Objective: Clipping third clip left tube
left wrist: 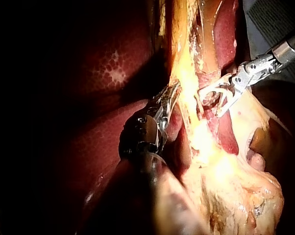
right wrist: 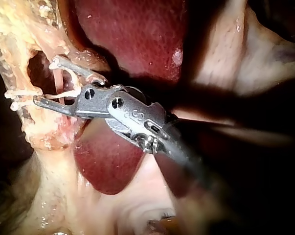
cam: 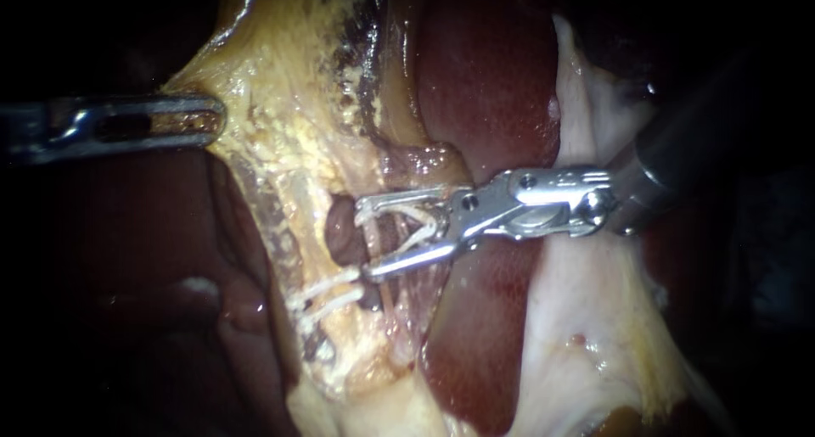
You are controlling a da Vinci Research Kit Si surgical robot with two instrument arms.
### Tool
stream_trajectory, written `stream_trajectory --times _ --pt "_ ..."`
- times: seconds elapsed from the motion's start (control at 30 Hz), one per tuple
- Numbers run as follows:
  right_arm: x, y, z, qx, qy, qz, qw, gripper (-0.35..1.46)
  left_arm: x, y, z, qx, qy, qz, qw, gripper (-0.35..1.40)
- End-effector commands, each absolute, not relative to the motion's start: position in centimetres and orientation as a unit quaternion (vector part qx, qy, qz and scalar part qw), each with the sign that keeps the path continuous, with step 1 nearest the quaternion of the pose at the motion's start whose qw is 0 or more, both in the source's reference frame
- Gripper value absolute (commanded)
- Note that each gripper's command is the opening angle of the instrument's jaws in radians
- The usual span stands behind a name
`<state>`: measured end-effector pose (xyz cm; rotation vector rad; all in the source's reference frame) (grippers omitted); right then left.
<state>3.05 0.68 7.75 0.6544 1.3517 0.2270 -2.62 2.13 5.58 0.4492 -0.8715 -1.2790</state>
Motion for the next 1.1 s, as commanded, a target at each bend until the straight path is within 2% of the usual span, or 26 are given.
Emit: stream_trajectory --times 0.03,0.4,0.67,0.9,1.1 --pt "3.06 0.66 7.73 0.297 0.613 0.102 0.725 0.51 -2.62 2.13 5.57 0.201 -0.39 -0.573 0.692 -0.35" --pt "3.3 0.55 7.75 0.333 0.597 0.15 0.714 0.53 -2.63 2.12 5.5 0.201 -0.389 -0.574 0.692 -0.35" --pt "3.56 0.32 7.96 0.354 0.589 0.156 0.71 0.53 -2.63 2.12 5.48 0.201 -0.389 -0.574 0.692 -0.35" --pt "3.67 0.23 8.01 0.368 0.586 0.156 0.705 0.53 -2.63 2.12 5.48 0.201 -0.389 -0.574 0.692 -0.35" --pt "3.7 0.22 7.91 0.395 0.602 0.162 0.675 0.53 -2.63 2.12 5.48 0.201 -0.389 -0.574 0.692 -0.35"
